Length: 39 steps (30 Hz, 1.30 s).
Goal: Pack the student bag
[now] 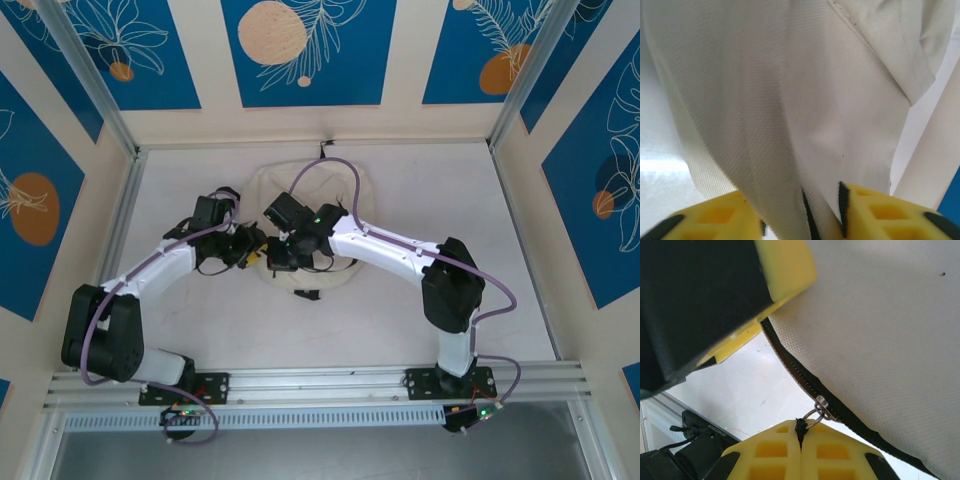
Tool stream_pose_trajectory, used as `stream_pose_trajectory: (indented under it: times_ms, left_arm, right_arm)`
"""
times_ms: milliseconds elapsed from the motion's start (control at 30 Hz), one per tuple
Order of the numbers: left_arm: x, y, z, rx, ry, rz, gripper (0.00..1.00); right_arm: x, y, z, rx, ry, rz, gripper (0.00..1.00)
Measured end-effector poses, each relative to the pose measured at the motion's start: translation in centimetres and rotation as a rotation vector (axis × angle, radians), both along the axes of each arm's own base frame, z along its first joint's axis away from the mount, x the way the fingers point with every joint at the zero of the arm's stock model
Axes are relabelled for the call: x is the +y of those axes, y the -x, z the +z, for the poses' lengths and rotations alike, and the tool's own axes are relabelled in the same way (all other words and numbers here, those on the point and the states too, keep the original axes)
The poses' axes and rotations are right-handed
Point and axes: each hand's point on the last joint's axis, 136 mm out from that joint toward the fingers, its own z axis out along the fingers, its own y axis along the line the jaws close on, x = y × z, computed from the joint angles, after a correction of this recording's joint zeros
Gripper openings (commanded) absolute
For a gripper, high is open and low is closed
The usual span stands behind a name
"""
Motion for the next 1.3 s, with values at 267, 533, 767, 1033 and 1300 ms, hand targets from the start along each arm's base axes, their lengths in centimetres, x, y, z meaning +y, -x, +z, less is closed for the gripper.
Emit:
stream_pose_trajectory:
  times_ms: [267, 533, 767, 1033, 1300]
  left_arm:
    - [0.3, 0.4, -1.2, 0.025, -0.038, -0.018, 0.16]
    - [0.2, 0.4, -1.5, 0.034, -0.058, -0.035, 0.14]
    - [0.1, 0.4, -1.4, 0.024, -0.065, -0.05, 0.12]
    - [1.0, 0.0, -1.8, 0.004, -0.128, -0.041, 0.09]
    - [1.6, -0.3, -1.9, 0.002, -0.158, -0.033, 0.07]
  right_arm:
    - [-2.7, 1.1, -1.8, 0.037, 0.118, -0.044, 0.0]
    - [-6.2, 2.2, -1.4, 0.027, 0.171, -0.117, 0.0]
    - [-7.7, 1.9, -1.2, 0.022, 0.179, -0.174, 0.0]
    - [-11.1, 2.4, -1.6, 0.044, 0.26, -0.236, 0.0]
    - [-13.3, 2.1, -2.3, 0.064, 0.299, -0.24, 0.0]
